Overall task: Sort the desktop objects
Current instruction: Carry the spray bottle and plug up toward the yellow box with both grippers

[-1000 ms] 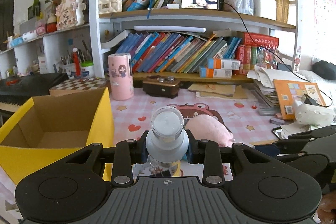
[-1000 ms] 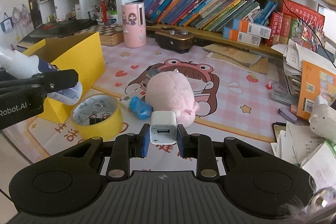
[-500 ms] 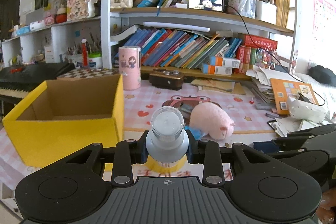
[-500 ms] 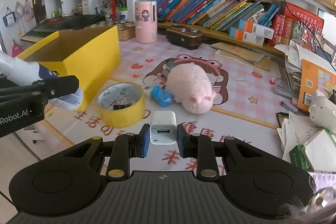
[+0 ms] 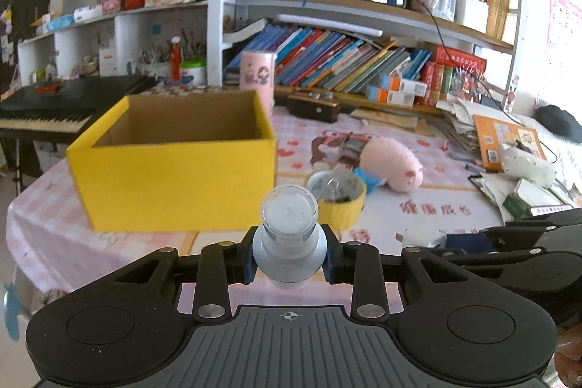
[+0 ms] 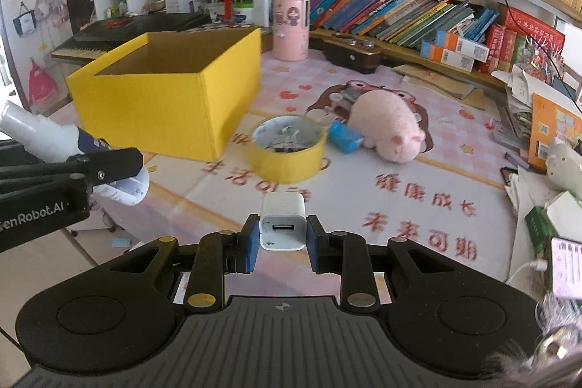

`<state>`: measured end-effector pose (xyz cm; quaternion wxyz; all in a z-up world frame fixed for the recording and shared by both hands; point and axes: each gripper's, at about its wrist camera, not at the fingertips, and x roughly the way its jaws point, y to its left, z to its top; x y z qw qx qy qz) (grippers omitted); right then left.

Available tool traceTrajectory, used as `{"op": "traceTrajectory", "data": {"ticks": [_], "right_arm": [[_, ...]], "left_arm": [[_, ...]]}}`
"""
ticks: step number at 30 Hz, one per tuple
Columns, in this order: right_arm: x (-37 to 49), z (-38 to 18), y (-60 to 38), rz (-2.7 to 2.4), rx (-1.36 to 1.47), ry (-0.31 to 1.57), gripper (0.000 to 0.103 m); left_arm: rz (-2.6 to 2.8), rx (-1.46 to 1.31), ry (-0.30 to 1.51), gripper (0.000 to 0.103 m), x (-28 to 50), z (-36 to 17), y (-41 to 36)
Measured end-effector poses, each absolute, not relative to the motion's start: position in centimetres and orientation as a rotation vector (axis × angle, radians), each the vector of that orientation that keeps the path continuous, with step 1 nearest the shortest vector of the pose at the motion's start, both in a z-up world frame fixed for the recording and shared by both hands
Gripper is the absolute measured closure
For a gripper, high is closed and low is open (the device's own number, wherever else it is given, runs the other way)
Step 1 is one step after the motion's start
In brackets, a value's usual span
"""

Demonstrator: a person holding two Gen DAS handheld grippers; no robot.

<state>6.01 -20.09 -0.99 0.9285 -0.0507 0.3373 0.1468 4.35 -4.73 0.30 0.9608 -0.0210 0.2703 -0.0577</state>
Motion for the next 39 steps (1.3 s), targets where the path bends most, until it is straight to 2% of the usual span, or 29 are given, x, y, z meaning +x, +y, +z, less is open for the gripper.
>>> {"op": "traceTrajectory", "data": {"ticks": [19,39], "right_arm": [[0.9,-2.2,-13.2,0.334,-0.079,0.725,0.079],[-0.1,-2.2,-8.9,0.402,-0.115,0.716,0.079]], "left_arm": [[-0.099,-0.040,0.603,0.072,-1.1,-0.6,1.6],[-0.035,-0.066,0.586,0.072,-3.1,-0.7,5.5]]}}
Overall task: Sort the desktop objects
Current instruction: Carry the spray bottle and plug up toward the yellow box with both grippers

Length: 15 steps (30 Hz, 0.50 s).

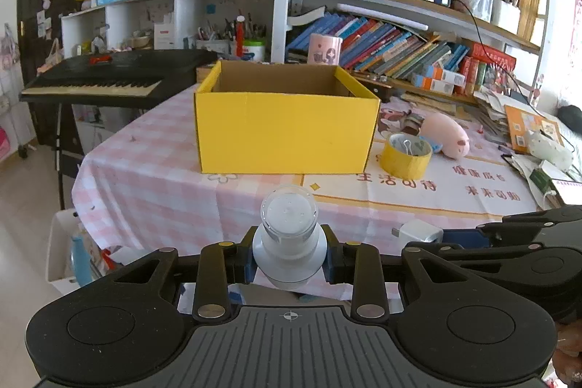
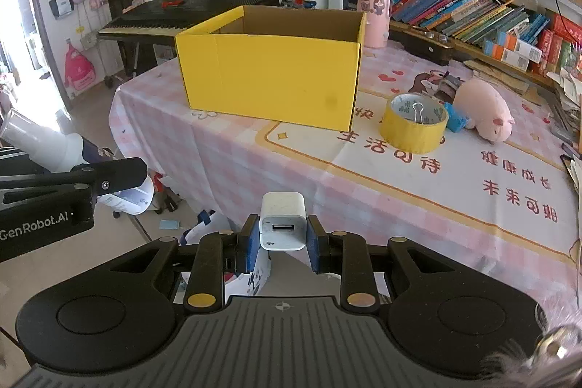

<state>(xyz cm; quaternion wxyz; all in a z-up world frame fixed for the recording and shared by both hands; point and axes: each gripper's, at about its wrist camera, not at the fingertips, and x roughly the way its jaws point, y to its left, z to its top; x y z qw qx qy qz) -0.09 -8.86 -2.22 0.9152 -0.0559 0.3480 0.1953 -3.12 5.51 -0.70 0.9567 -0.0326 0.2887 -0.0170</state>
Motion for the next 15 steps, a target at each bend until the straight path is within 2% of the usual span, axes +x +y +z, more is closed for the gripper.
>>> {"op": "traceTrajectory", "data": {"ticks": [15], "right_arm": [[0.33,-1.71,-8.06,0.392,-0.127,0.708,0.079]], "left_arm": [[-0.047,-0.076,0.567,0.072,-2.83,-0.50,6.23]]}}
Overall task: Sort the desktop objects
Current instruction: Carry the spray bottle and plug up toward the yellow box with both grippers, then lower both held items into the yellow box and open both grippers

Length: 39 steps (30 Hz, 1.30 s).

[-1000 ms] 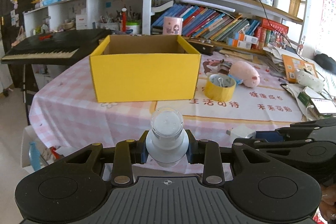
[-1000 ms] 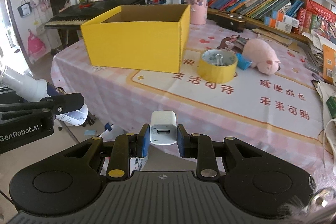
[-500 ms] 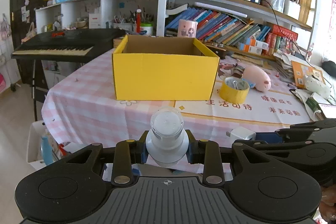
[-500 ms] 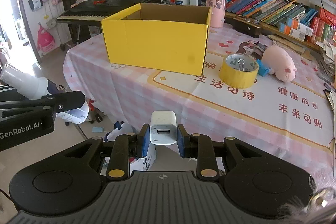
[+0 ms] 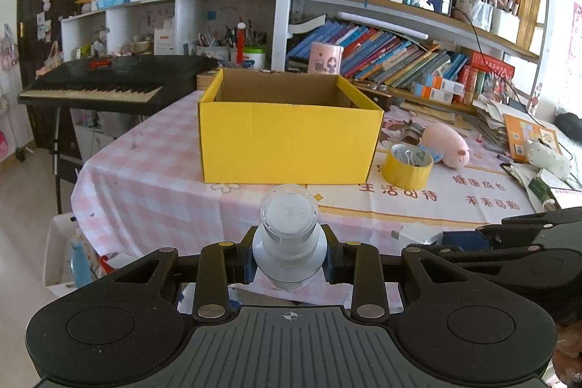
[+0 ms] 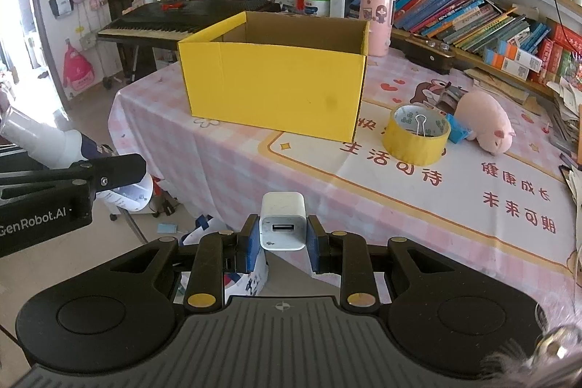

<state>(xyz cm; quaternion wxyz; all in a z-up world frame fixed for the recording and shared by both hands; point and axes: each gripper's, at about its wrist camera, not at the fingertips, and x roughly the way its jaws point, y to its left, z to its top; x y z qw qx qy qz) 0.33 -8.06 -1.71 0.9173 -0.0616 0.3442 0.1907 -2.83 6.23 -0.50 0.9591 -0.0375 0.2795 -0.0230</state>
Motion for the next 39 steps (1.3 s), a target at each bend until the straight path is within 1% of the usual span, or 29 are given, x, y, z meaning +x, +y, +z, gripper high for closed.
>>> {"op": "traceTrajectory", "data": {"ticks": [15,24,28,39], "right_arm": [[1.7,-2.3,-8.2,0.406,-0.134,0.739,0.079],[4.2,-1.7,-8.0,0.432,-0.137,0.716,0.079],[5.5,-0.6,-7.9,0.459,-0.127,0.669,0.079],[11.2,5.0,-7.9,0.519,-0.093,0.507,0.079]], "left_arm": [[-0.044,-0.088,0.596,0.072,-1.5,-1.2,5.9],[-0.023,-0.077,0.573,0.072,0.3,-0.7,5.8],[-0.014,-0.072,0.531,0.072,1.2,0.3,5.9],[-0.004,-0.079,0.377,0.072,5.8,5.0,6.3]]}}
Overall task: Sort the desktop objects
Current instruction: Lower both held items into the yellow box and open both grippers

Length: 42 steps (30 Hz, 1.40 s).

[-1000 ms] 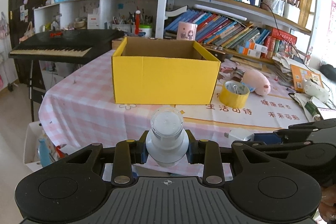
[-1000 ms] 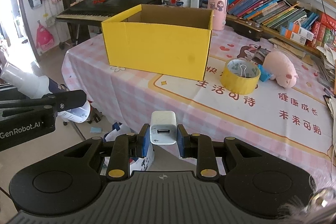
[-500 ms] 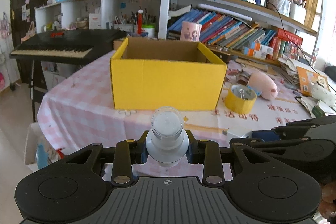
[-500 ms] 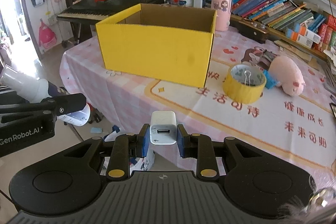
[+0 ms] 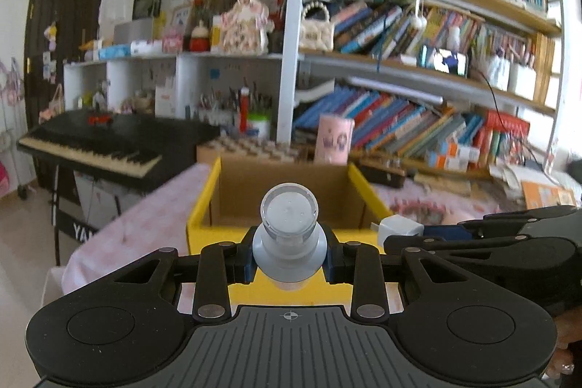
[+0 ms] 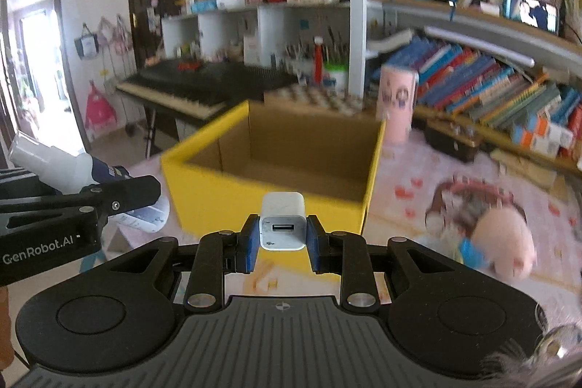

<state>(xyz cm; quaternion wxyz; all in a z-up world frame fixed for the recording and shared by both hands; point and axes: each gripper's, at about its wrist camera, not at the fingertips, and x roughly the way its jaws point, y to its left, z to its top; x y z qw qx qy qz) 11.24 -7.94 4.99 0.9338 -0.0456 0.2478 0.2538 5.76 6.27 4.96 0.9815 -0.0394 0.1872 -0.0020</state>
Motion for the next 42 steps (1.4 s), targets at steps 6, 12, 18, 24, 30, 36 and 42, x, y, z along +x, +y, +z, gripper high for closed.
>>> {"op": "traceTrajectory", "data": {"ticks": [6,12,18,24,30,36,42], "right_arm": [[15.9,5.8,-7.7,0.536,-0.126,0.488,0.079],[21.3,4.9,-6.7,0.564,-0.204,0.528,0.079],[26.1,2.8,-4.4,0.610,-0.338,0.588,0.078],[30.3,0.6,-1.5,0.693,-0.537,0.671,0.078],[32.8,-1.0,1.3,0.755,-0.727,0.711,0.078],[33.8,-2.7,2.6,0.776,-0.816,0.793,0.078],[33.8,-3.1,2.9,0.790,-0.849,0.838,0.078]], "left_arm": [[0.019,-0.083,0.355,0.072,9.9,6.1,6.5],[0.042,-0.084,0.390,0.072,15.0,5.9,7.1],[0.050,-0.079,0.505,0.072,20.5,3.8,7.6],[0.083,-0.047,0.637,0.072,25.6,1.3,8.2],[0.063,-0.006,0.743,0.072,28.9,0.0,8.0],[0.046,-0.003,0.819,0.072,30.3,-0.9,8.3],[0.039,-0.017,0.869,0.071,30.8,-1.1,8.4]]}}
